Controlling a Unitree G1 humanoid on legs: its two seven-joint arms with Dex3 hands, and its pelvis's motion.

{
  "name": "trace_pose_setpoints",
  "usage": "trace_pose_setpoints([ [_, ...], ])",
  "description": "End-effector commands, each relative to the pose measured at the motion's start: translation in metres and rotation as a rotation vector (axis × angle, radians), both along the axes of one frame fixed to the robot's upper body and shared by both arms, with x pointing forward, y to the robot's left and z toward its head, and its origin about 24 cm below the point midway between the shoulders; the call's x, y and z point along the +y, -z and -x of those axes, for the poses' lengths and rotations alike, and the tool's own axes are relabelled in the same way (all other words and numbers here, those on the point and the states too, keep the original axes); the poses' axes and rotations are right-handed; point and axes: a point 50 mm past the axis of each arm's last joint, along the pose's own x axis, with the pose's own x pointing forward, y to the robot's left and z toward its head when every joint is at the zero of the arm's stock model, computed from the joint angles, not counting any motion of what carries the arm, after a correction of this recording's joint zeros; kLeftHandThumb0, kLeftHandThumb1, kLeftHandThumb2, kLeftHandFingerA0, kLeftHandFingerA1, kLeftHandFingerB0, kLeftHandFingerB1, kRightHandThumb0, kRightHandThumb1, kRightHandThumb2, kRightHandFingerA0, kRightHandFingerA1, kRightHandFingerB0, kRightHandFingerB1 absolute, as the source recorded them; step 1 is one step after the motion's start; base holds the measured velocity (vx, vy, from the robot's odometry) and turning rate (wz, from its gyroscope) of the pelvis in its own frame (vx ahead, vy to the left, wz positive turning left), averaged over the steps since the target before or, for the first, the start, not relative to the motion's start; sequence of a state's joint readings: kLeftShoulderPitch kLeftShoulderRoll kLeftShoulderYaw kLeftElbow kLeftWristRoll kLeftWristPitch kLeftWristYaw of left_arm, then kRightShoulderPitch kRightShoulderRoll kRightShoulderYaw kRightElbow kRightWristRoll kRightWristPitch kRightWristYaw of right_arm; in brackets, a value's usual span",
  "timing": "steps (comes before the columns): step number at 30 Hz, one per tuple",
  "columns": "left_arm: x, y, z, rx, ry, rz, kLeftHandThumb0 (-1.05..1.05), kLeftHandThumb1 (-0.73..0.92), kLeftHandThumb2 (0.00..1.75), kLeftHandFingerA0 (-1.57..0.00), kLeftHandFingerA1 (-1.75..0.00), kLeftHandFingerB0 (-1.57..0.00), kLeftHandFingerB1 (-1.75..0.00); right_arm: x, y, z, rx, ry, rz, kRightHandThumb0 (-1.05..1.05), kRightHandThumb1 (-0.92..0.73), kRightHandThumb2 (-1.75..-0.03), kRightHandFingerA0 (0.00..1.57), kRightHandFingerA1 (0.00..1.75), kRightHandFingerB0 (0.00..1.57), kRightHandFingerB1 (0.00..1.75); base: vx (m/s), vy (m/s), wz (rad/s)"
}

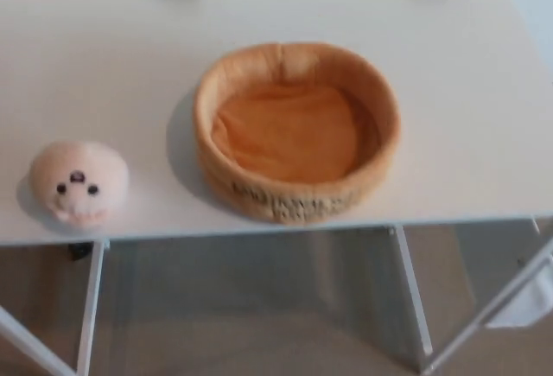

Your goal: The robot walks towards a table in front, picks a dumpling toy with left hand and puts it in an orange round plate

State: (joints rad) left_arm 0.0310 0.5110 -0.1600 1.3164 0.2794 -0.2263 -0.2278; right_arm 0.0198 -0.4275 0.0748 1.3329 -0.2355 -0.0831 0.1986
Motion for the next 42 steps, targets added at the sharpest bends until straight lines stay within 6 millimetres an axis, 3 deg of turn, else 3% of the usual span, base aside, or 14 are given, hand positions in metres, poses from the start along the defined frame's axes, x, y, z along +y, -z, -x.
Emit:
trace_pose_setpoints([
  [1,0.002,0.000,0.006,0.020,0.003,-0.010,-0.40,0.64,0.60,-0.59,-0.41,-0.30,-0.31,-0.003,-0.001,0.005,0.002,0.012,0.005,-0.33,-0.51,-0.87,0.74,0.66,0.50,0.56,0.19,0.063,0.05],
  [2,0.002,-0.001,0.005,0.019,0.001,-0.007,-0.40,0.64,0.60,-0.59,-0.41,-0.30,-0.31,-0.002,-0.001,0.005,-0.001,0.016,0.005,-0.33,-0.51,-0.87,0.74,0.66,0.50,0.56,0.18,0.031,0.09],
  [3,0.002,-0.001,0.004,0.022,0.017,-0.009,-0.41,0.65,0.61,-0.55,-0.39,-0.28,-0.30,-0.002,-0.001,0.005,-0.003,0.026,0.001,-0.28,-0.64,-0.58,0.79,0.47,0.60,0.41,0.17,-0.015,0.06],
  [5,0.002,-0.001,0.003,0.020,0.020,-0.010,-0.41,0.65,0.61,-0.55,-0.39,-0.28,-0.30,-0.003,-0.001,0.005,-0.004,0.026,0.002,-0.29,-0.63,-0.58,0.80,0.47,0.61,0.41,0.13,-0.040,0.08],
  [6,0.002,-0.001,0.002,0.010,0.011,-0.010,-0.41,0.64,0.61,-0.55,-0.41,-0.27,-0.31,-0.003,-0.001,0.005,0.002,0.017,0.003,-0.34,-0.50,-0.87,0.74,0.66,0.50,0.56,0.16,-0.079,0.16],
  [9,0.001,-0.001,0.001,-0.001,0.012,-0.009,-0.48,0.50,0.77,-0.45,-0.51,-0.19,-0.41,-0.002,0.000,0.005,-0.002,0.027,0.002,-0.33,-0.51,-0.87,0.73,0.65,0.50,0.55,0.24,-0.144,-0.11],
  [14,0.001,-0.003,-0.002,-0.014,0.032,0.000,-0.43,0.63,0.61,-0.53,-0.42,-0.23,-0.30,-0.001,0.001,0.005,0.009,0.018,0.006,-0.35,-0.52,-0.88,0.75,0.66,0.52,0.56,0.18,-0.107,-0.03],
  [17,-0.002,-0.007,-0.015,-0.063,0.067,0.072,-0.49,0.49,0.77,-0.57,-0.57,-0.12,-0.39,-0.002,0.000,0.003,-0.002,0.023,0.011,-0.34,-0.47,-0.83,0.75,0.65,0.49,0.54,0.13,-0.049,-0.09],
  [18,-0.004,-0.009,-0.019,-0.083,0.090,0.092,-0.40,0.63,0.60,-0.60,-0.46,-0.15,-0.27,-0.002,-0.001,0.003,-0.011,0.033,0.010,-0.35,-0.49,-0.84,0.75,0.65,0.51,0.55,0.13,-0.032,-0.05],
  [23,-0.011,-0.017,-0.033,-0.155,0.174,0.168,-0.41,0.63,0.60,-0.50,-0.41,-0.12,-0.26,-0.002,0.001,0.010,0.005,0.038,0.008,-0.34,-0.50,-0.84,0.75,0.65,0.51,0.55,0.15,0.119,0.00],
  [24,-0.013,-0.019,-0.033,-0.173,0.202,0.183,-0.45,0.64,0.59,-0.48,-0.40,-0.12,-0.27,-0.003,0.000,0.012,0.010,0.047,0.006,-0.29,-0.62,-0.58,0.78,0.47,0.60,0.41,0.26,0.150,-0.02],
  [25,-0.014,-0.021,-0.033,-0.179,0.214,0.189,-0.45,0.64,0.59,-0.48,-0.40,-0.12,-0.27,-0.003,0.000,0.013,0.013,0.050,0.005,-0.29,-0.62,-0.58,0.78,0.47,0.60,0.41,0.14,0.151,0.04],
  [35,-0.046,-0.093,0.000,-0.569,0.430,0.224,-0.41,0.60,0.58,-0.29,-0.37,-0.17,-0.27,-0.007,-0.002,0.019,0.024,0.054,0.013,-0.34,-0.48,-0.84,0.74,0.65,0.50,0.54,0.03,-0.030,0.03],
  [42,-0.073,-0.209,0.019,-1.044,0.559,0.240,-0.36,0.48,0.57,-0.16,-0.31,-0.05,-0.20,-0.007,-0.001,0.023,0.034,0.037,0.010,-0.32,-0.48,-0.84,0.73,0.65,0.51,0.55,0.00,-0.071,0.00],
])
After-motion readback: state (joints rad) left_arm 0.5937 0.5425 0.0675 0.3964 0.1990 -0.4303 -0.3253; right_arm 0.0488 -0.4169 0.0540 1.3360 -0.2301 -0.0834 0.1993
